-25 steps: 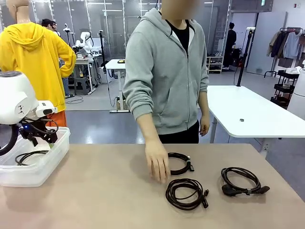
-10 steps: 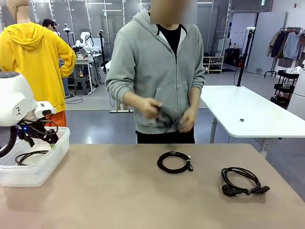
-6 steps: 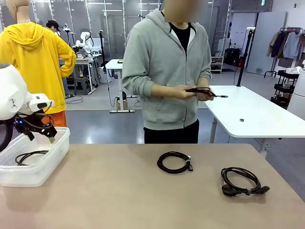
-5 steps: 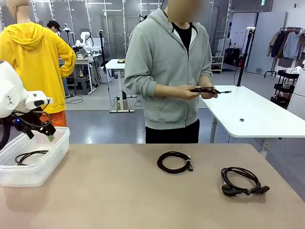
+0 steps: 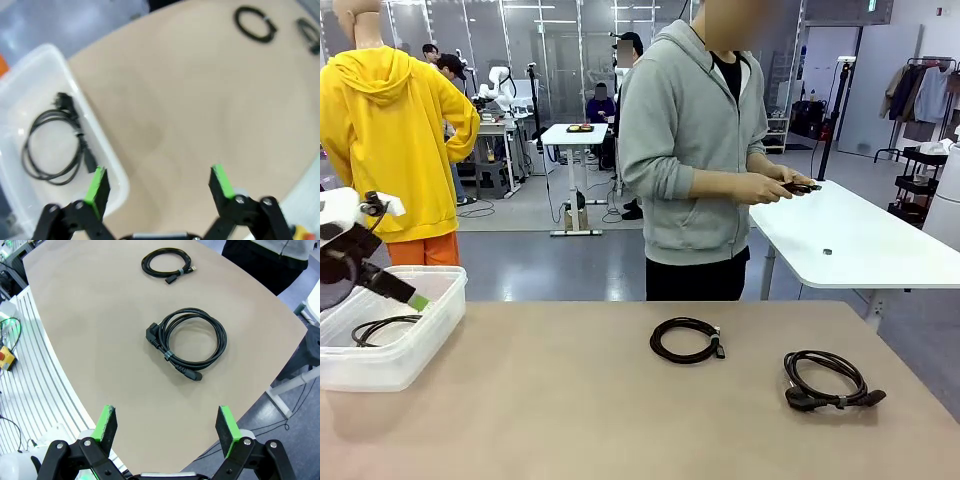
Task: Organize and store the cables.
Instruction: Place the Power Cable into the Organizing box.
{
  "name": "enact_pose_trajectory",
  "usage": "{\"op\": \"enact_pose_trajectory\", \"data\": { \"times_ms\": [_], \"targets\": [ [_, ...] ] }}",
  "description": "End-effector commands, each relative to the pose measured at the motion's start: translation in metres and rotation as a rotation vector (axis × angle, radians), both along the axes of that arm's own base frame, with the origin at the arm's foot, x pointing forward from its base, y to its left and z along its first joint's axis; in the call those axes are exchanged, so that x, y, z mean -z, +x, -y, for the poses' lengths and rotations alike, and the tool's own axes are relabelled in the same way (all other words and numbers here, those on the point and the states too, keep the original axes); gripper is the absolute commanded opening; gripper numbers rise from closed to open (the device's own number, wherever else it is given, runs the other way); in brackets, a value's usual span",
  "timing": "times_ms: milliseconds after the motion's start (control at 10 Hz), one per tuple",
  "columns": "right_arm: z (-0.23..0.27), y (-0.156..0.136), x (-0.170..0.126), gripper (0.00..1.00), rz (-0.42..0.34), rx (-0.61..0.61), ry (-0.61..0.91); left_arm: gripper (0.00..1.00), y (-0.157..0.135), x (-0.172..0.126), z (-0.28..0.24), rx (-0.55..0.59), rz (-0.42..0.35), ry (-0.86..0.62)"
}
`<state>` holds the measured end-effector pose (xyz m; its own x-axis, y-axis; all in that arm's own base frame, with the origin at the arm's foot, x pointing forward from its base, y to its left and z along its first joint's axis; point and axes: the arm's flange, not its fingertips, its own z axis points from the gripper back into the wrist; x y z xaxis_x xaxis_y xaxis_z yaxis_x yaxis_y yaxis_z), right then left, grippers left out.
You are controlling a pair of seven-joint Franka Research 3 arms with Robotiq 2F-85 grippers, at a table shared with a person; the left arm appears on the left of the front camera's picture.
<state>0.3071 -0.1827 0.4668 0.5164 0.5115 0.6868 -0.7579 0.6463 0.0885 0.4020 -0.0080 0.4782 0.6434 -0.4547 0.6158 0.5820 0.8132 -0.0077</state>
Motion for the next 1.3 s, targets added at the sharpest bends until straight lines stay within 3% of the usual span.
{"op": "enact_pose_trajectory", "data": {
  "times_ms": [0,300,400,500,1000,1200],
  "targets": [
    [0.002,0.0,0.0,1.0,0.015,-0.016,0.008,1.0,-0.024,0.016,-0.015,0.076,0.109,-0.048],
    [0.002,0.0,0.0,1.0,0.015,-0.016,0.008,1.0,-0.047,0.016,-0.027,0.27,0.089,-0.002],
    [0.002,0.0,0.0,1.0,0.015,-0.016,0.008,1.0,-0.04,0.016,-0.032,0.324,0.086,0.004],
    [0.002,0.0,0.0,1.0,0.015,-0.016,0.008,1.0,-0.012,-0.007,-0.023,0.188,0.097,-0.022],
    [0.0,0.0,0.0,1.0,0.0,0.0,0.0,1.0,-0.012,-0.007,-0.023,0.188,0.097,-0.022],
    [-0.041,0.015,-0.008,1.0,0.002,-0.231,-0.239,1.0,-0.012,-0.007,-0.023,0.188,0.097,-0.022]
  ]
}}
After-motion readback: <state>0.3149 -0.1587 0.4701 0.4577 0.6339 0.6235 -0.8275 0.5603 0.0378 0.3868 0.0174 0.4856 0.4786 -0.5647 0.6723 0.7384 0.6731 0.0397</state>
